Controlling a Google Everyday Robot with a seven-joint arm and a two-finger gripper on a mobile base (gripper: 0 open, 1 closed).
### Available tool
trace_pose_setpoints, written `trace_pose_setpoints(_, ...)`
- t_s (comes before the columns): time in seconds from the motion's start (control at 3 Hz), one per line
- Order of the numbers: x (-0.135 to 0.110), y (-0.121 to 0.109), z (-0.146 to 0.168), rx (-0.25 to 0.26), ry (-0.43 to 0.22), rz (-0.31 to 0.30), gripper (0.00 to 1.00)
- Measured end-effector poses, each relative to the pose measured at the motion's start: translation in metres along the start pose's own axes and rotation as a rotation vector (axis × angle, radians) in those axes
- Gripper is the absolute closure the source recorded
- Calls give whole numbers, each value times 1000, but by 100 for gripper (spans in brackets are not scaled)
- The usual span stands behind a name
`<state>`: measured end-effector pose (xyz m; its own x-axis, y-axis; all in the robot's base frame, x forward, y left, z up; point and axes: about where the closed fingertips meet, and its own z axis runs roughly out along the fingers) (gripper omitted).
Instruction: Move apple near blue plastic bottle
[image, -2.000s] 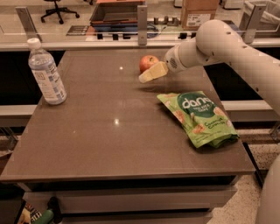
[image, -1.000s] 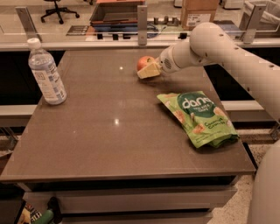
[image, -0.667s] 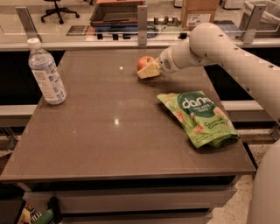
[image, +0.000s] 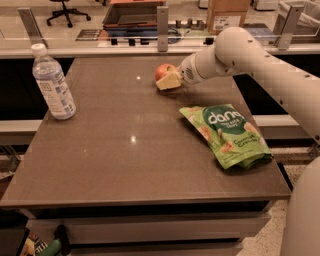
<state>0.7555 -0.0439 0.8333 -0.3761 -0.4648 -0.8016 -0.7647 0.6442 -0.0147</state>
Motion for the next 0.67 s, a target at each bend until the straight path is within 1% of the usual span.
trace_pose_setpoints(0.33,-1,9,0,-6,29,-2,100)
trace_pose_setpoints(0.67,-11,40,-9,-43,66,-26,100)
